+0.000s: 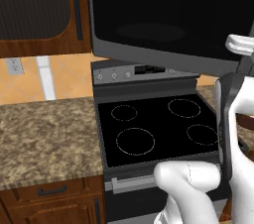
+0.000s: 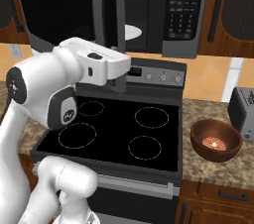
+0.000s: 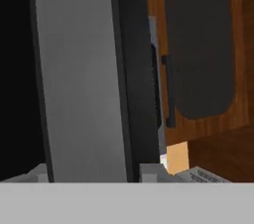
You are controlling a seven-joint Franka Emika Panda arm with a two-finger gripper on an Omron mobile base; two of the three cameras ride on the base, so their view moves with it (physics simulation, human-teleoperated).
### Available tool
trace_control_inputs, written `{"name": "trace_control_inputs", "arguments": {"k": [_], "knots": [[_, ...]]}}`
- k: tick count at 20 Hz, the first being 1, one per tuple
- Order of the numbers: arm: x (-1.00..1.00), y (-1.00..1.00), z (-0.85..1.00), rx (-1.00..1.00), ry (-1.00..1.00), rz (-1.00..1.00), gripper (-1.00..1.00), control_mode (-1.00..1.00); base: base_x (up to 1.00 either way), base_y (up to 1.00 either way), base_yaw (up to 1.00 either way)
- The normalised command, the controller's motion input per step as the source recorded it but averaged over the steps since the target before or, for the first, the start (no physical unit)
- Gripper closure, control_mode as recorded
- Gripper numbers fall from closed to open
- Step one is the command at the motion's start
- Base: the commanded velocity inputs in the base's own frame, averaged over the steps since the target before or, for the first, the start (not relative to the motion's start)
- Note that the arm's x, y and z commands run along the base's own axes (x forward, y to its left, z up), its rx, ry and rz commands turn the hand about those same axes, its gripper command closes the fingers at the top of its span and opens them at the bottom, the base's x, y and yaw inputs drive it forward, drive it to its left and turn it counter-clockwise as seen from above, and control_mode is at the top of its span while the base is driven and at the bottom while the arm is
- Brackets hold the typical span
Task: Open the microwave, place the bowl with waffle inside the microwave, then close the microwave door and turn it on.
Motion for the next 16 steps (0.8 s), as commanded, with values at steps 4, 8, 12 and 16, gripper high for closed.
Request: {"name": "trace_control_inputs", "arguments": {"k": [4, 8, 12, 16], "knots": [[-1.0, 0.21, -0.01, -0.03, -0.17, -0.02, 1.0, -1.0, 0.0, 0.0, 0.0], [-1.0, 0.73, -0.01, -0.16, -0.08, -0.22, 1.0, -1.0, 0.0, 0.0, 0.0], [-1.0, 0.85, -0.08, -0.18, -0.16, -0.3, 1.0, -1.0, 0.0, 0.0, 0.0], [-0.89, 0.96, -0.21, -0.19, -0.12, -0.31, -1.0, -1.0, 0.0, 0.0, 0.0]]}}
